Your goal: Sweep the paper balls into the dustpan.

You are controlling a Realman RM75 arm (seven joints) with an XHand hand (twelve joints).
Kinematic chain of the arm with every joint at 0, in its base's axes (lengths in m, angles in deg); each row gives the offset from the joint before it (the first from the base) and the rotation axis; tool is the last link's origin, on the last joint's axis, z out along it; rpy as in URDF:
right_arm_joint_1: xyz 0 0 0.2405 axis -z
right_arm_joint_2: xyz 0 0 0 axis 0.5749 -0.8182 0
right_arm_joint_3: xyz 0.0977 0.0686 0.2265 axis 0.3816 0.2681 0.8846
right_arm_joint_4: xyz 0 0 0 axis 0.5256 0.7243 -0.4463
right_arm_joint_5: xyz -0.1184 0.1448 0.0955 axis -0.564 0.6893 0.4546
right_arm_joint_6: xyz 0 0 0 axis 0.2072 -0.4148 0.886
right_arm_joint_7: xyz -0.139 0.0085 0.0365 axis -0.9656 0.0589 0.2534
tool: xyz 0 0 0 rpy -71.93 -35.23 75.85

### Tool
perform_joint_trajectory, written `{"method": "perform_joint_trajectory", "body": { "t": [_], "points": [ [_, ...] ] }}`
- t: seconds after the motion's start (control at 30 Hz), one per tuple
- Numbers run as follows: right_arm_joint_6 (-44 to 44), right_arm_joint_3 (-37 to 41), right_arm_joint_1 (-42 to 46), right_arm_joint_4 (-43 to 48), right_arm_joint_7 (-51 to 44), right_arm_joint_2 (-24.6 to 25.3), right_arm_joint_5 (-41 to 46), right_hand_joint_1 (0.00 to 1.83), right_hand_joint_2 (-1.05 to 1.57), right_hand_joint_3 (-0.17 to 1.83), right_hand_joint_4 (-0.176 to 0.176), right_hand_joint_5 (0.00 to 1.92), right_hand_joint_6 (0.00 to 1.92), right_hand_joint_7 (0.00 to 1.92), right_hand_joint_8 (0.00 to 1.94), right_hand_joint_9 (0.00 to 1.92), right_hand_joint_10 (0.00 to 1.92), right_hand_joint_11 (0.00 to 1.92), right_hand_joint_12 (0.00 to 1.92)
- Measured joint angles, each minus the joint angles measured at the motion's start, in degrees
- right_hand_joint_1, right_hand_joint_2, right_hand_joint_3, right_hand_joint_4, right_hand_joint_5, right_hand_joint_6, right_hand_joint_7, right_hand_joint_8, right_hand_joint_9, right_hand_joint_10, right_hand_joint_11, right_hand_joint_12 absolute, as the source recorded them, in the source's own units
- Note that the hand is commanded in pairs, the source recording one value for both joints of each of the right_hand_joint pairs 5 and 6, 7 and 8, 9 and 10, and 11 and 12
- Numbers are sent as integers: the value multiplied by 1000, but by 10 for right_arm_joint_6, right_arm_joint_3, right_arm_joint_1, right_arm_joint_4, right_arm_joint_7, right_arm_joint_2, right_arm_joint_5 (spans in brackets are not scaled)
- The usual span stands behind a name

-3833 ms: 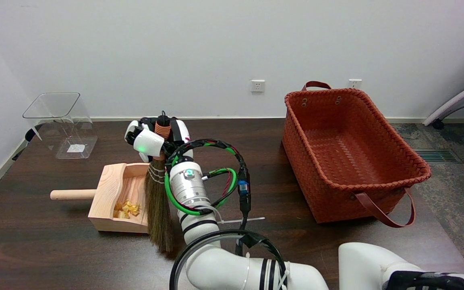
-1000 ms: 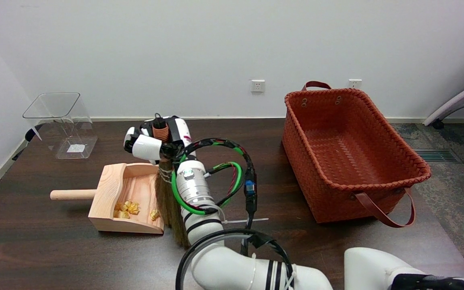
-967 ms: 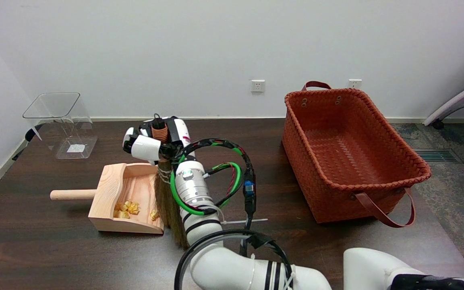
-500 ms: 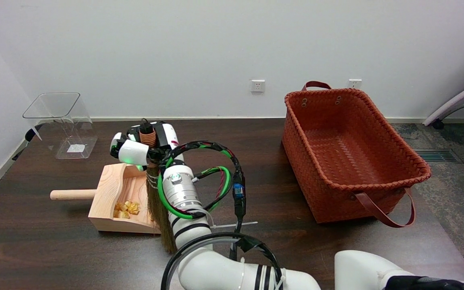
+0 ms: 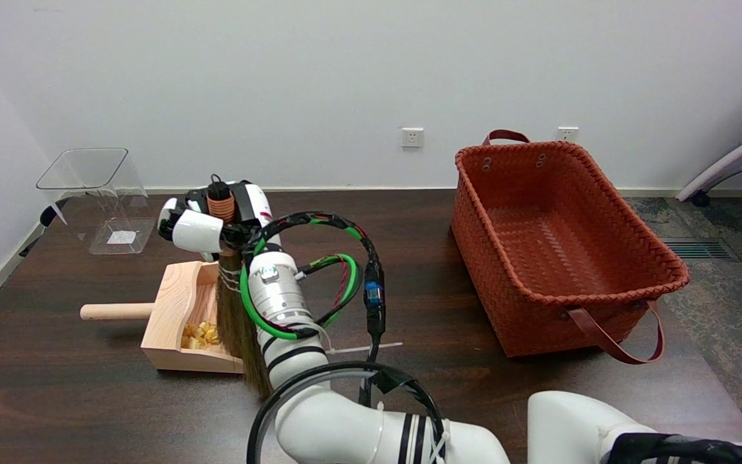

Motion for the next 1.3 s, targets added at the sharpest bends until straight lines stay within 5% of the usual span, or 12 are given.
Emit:
{"method": "perform_joint_trajectory", "body": {
  "t": [0.7,1.3],
  "points": [
    [2,12,-52,-17,-61,-25,-5,1149,388,1479,0,1920,1920,1920,1920,1920,1920,1920,1920],
    [35,65,-75,-131,-175,-130,-8,1157,399,1461,0,1920,1920,1920,1920,1920,1920,1920,1920]
  ]
}}
